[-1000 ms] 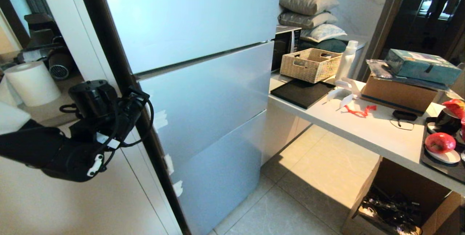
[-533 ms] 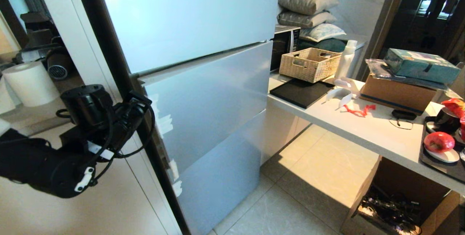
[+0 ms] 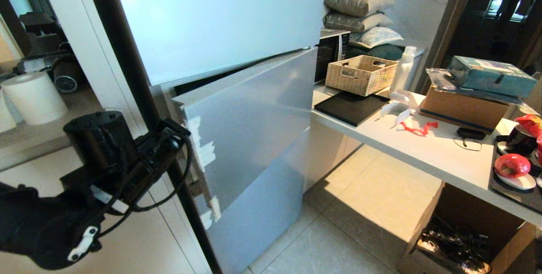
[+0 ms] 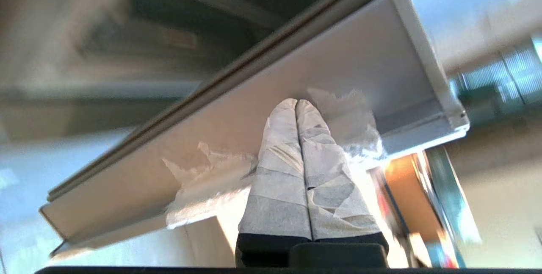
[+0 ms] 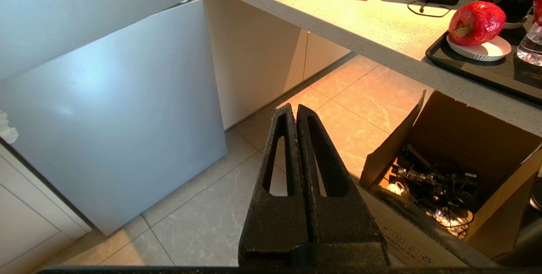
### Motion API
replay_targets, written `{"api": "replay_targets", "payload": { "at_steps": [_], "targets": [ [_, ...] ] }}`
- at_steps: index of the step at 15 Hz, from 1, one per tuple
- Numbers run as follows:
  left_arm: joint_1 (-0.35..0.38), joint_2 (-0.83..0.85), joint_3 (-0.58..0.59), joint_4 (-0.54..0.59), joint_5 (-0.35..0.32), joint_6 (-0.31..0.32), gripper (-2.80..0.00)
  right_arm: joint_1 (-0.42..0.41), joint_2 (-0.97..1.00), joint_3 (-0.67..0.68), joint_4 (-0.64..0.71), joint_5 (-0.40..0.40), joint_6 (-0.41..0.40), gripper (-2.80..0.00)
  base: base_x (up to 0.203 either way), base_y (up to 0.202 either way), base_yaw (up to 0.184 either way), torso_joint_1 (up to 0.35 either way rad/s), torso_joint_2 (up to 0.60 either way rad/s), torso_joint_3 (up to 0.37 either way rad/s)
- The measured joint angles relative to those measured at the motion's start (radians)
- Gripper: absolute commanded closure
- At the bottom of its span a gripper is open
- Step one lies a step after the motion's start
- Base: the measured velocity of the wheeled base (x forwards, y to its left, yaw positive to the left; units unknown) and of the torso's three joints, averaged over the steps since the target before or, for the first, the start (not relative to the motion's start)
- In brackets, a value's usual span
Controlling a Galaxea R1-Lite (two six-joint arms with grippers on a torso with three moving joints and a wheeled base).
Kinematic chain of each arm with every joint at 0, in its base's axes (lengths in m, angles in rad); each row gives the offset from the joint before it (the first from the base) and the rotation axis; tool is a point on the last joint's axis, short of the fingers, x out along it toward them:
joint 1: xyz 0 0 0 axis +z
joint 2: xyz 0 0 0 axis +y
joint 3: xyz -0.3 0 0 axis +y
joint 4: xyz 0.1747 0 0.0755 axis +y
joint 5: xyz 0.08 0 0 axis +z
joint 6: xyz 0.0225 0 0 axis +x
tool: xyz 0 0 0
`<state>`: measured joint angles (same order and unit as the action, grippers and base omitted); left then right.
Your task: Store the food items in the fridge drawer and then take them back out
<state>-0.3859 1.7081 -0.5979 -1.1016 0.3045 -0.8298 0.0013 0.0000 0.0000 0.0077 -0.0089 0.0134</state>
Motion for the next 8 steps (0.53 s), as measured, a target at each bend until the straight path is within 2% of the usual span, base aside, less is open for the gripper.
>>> {"api": "replay_targets", "payload": {
  "at_steps": [5, 8],
  "targets": [
    [-0.164, -0.128, 0.141, 0.002, 0.001, 0.000, 0.00, 0.000, 0.000, 0.000, 0.000, 0.000, 0.000, 0.00, 0.000, 0.000, 0.000, 0.000, 0.00, 0.000],
    [-0.209, -0.225, 0.199, 0.021, 0.007, 0.019, 0.00, 0.000, 0.000, 0.000, 0.000, 0.000, 0.000, 0.00, 0.000, 0.000, 0.000, 0.000, 0.00, 0.000]
  ]
}}
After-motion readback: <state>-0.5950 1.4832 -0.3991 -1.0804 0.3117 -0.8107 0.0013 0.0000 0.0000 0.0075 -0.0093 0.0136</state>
